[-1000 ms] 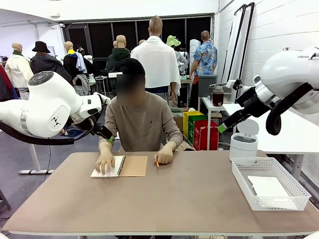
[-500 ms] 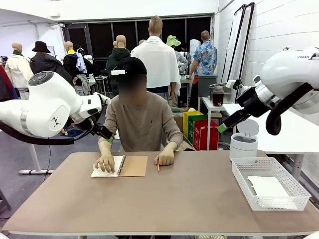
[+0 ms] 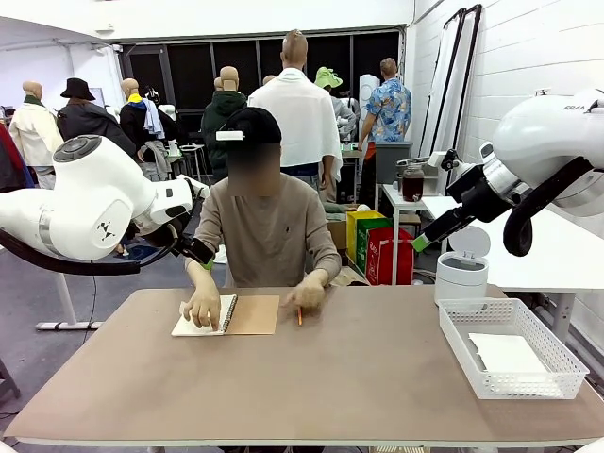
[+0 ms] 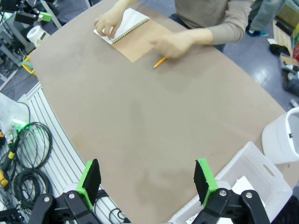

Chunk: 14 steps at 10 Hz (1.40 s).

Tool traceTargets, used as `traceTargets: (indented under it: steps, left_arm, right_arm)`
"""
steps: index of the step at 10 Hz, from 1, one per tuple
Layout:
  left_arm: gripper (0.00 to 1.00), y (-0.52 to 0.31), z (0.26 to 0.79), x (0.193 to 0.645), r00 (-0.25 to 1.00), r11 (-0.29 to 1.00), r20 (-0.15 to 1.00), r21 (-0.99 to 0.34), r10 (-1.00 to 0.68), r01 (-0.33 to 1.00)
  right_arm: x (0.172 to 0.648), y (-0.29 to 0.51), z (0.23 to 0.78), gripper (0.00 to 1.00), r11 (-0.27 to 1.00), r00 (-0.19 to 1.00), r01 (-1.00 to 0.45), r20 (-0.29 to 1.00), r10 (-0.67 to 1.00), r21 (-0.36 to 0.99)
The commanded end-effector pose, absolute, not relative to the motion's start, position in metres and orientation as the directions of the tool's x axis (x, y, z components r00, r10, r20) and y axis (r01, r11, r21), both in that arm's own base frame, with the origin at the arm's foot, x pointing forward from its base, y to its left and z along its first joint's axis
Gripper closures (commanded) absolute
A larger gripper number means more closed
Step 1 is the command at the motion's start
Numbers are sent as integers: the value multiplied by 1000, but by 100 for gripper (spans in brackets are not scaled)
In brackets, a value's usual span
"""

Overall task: Sort the paper based on its condition.
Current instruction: If a person hands you a paper, place it in the Organizing basket , and if it's crumpled, put it in the Trash can.

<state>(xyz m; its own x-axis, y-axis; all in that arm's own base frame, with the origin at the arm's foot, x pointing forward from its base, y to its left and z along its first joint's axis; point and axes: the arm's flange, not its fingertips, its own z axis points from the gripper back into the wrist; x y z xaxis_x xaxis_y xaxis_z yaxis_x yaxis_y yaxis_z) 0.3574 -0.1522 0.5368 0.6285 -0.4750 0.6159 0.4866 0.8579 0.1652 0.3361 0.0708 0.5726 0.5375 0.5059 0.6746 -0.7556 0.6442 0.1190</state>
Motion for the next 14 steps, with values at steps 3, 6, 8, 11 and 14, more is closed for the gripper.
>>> traceTargets:
  steps: [3,6,8,11,14]
  left_arm:
    - [0,-152,537,357,627,856,615,167,-478,489]
    - [0,-152,537,357,627,856,615,167,-478,489]
    - [0,-152,537,357,627,856,615,167,-478,489]
    - [0,-152,537,357,627,856,615,167,-478,489]
    - [0,-152,537,357,627,856,615,167,-478,489]
  right_arm:
    - [336,72,573,0,643,536,-757,675,508,117]
    - [336,72,573,0,643,536,-757,675,508,117]
    - [336,72,573,0,643,536,-757,675,508,117]
    - [336,72,573,0,643,536,-757,675,508,117]
    - [336,72,573,0,643,536,-757,675,508,117]
